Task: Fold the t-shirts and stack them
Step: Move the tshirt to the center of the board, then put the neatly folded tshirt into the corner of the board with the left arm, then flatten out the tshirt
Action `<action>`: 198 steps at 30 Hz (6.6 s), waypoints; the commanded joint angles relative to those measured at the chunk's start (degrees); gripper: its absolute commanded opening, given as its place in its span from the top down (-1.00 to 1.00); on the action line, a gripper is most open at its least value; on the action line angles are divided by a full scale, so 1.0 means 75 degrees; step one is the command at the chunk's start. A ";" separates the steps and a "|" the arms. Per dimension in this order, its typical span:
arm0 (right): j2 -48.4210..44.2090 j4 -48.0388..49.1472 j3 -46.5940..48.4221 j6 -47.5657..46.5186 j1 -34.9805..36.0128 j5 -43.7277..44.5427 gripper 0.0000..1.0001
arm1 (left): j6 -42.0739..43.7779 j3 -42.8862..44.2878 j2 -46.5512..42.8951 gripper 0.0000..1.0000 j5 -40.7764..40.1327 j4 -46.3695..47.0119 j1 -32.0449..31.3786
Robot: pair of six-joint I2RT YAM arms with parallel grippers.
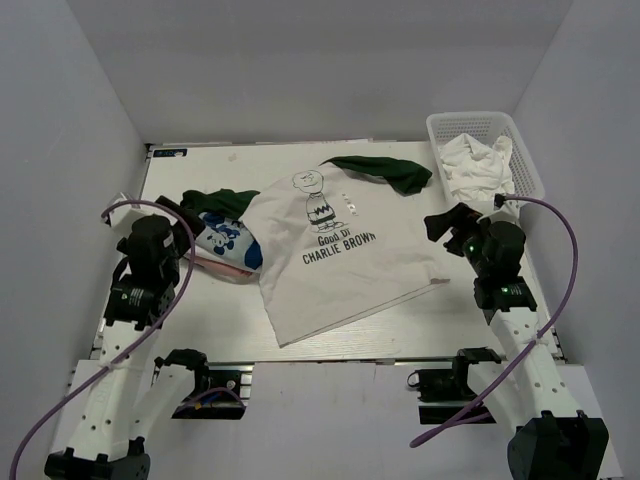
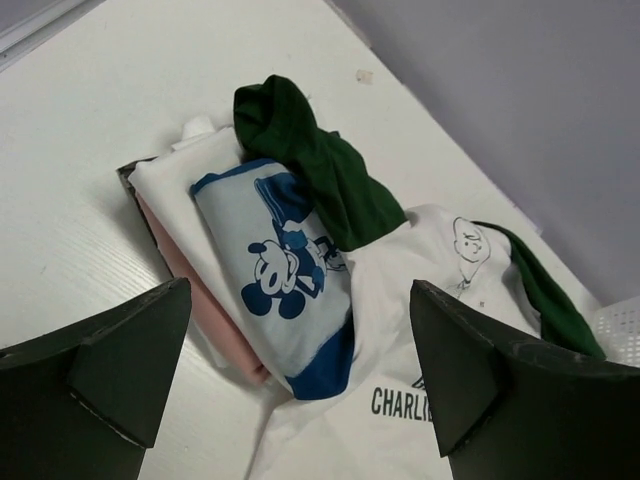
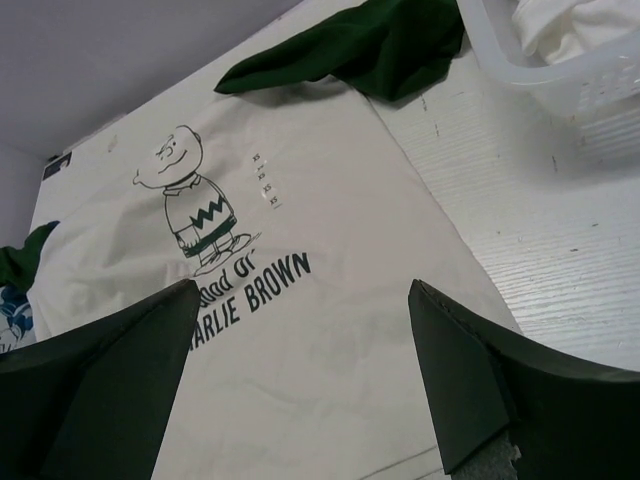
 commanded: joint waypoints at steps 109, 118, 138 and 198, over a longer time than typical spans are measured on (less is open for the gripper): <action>0.2696 -0.1666 0.1390 -0.0832 0.3097 0.1791 -0.81 | 0.1330 0.7216 1.2459 -0.99 0.0326 -0.1499 0.1945; 0.2966 -0.1489 0.1401 -0.1137 0.3109 0.1955 -0.81 | 0.2517 0.9951 1.4007 -0.99 0.0056 -0.0702 0.2414; 0.3141 -0.2765 0.1191 0.0058 0.2957 0.2716 -0.81 | 0.2717 0.5013 0.8549 -0.99 0.5524 0.1698 0.1689; 0.6788 -0.3352 0.4801 -0.0973 0.3250 0.1217 -0.79 | -0.0644 0.0620 0.5948 1.00 0.0432 -0.1564 -0.1523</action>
